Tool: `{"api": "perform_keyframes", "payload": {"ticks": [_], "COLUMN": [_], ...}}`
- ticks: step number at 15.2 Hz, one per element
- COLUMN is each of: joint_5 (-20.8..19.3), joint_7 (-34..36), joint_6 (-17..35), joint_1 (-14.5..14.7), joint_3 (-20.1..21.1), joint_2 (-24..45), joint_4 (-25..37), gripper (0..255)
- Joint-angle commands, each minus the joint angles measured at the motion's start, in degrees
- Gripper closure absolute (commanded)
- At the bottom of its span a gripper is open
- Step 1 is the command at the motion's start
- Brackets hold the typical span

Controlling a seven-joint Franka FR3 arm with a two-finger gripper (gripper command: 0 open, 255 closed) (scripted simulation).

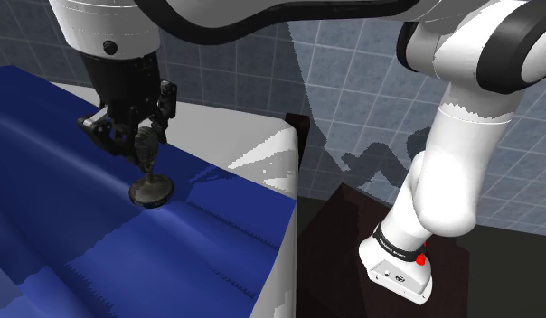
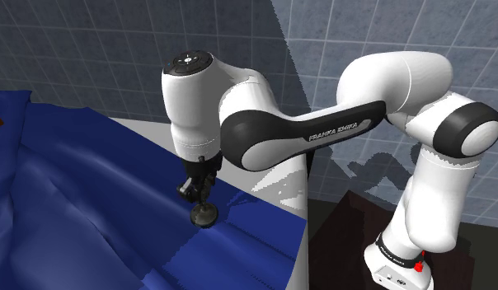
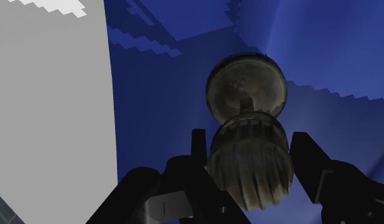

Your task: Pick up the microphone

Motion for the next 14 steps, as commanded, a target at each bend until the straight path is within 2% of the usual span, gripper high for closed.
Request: {"api": "perform_keyframes", "payload": {"ticks": [1, 4, 14], "joint_5": [-0.02, -0.24, -2.50], "joint_7": [0.00, 0.01, -0.40], "joint_6": [-0.03, -0.99, -10.28], "joint_1": [-0.02, 0.25, 2.96], "joint_3": [-0.03, 0.02, 0.29], "joint_2": [0.05, 0.42, 3.81], "joint_4": [-0.04, 1.20, 13.19], "gripper": [255, 255, 255]}}
